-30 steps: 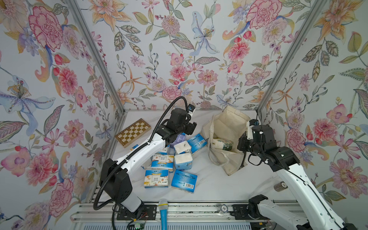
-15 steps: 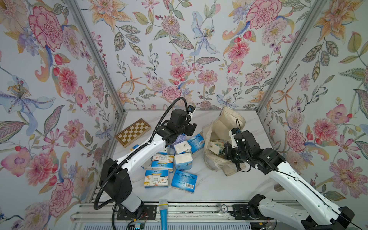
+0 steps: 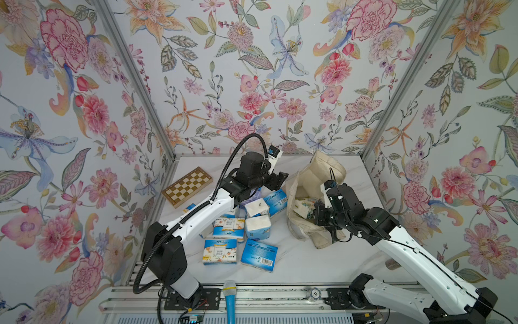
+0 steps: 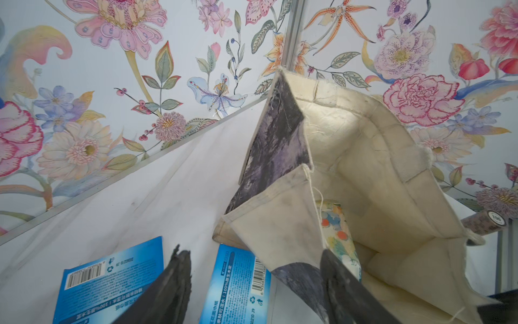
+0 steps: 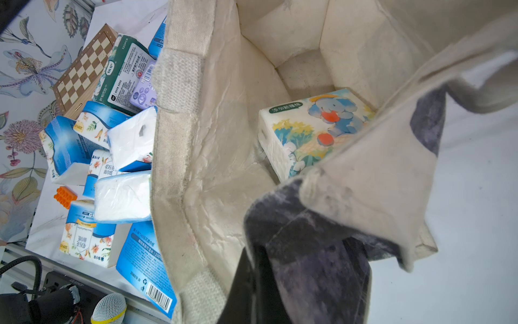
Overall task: Put tissues into the canvas bag
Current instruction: Adjust the canvas bag at the center of the board.
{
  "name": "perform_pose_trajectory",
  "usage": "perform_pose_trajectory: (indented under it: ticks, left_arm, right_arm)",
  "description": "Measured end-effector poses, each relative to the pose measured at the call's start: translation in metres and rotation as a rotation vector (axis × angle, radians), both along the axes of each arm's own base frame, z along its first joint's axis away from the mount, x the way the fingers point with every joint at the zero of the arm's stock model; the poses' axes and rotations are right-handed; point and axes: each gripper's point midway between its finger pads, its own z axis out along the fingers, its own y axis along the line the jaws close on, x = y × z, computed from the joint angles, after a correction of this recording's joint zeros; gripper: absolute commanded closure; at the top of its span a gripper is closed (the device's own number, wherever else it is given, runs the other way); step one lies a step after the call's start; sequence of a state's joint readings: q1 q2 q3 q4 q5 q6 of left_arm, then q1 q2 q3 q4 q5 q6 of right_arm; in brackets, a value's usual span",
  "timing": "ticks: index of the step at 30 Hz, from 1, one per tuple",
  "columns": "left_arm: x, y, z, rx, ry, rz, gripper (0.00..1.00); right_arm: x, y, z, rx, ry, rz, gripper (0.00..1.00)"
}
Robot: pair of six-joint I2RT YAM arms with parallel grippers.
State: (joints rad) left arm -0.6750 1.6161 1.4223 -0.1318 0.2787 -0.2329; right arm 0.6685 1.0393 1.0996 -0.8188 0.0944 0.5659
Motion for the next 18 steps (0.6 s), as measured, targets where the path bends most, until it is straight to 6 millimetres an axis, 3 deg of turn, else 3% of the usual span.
perform_pose_trajectory:
  ticks: [9,18]
  left_arm:
    - [-0.012,-0.029,-0.032,0.026,0.07,-0.074,0.24]
    - [-0.011,-0.038,-0.039,0.029,0.085,-0.097,0.26]
  right_arm:
    - [0.0,0.0,0.0,-0.002,-0.001,-0.002,1.0]
    - [0.0,0.0,0.0,-0.002,-0.001,-0.002,1.0]
